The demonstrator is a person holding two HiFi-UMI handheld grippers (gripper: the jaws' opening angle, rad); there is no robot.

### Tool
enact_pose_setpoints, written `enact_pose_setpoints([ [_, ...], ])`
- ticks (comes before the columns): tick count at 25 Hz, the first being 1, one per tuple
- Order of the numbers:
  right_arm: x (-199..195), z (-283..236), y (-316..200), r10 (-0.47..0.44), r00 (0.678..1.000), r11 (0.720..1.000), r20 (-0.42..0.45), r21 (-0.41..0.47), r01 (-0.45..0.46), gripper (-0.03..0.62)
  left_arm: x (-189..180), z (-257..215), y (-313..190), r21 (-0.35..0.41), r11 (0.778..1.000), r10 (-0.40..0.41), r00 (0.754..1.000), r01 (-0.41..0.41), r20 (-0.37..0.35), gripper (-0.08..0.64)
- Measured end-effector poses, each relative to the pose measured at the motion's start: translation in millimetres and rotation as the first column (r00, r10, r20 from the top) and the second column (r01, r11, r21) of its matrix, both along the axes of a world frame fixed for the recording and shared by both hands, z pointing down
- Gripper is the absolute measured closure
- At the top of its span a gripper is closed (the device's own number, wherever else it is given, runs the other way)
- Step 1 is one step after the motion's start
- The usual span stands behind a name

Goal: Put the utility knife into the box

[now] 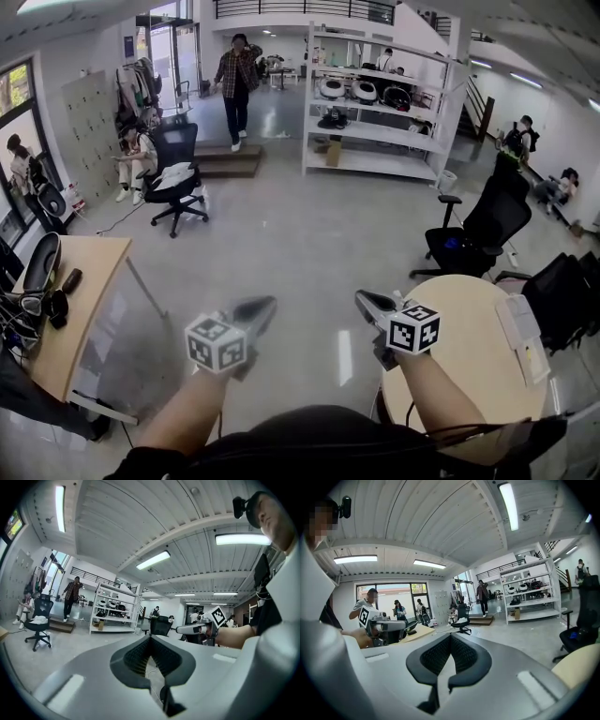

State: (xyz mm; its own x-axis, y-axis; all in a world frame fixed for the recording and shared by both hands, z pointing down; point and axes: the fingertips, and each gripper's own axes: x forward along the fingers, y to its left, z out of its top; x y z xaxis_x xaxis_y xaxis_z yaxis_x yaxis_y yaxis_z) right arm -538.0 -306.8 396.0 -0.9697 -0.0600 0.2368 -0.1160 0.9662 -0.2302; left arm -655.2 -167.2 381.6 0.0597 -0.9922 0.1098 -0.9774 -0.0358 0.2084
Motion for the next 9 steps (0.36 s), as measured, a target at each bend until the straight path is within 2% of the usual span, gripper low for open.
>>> enact_pose_setpoints([
  [9, 9.1, 0.1, -0.7, 0.014, 1.000, 1.000, 0.000, 0.007, -0.014, 0.580, 7.6, 1.0, -2.1, -0.001, 1.000, 0.024, 1.000, -0.024, 0.001, 0.560],
])
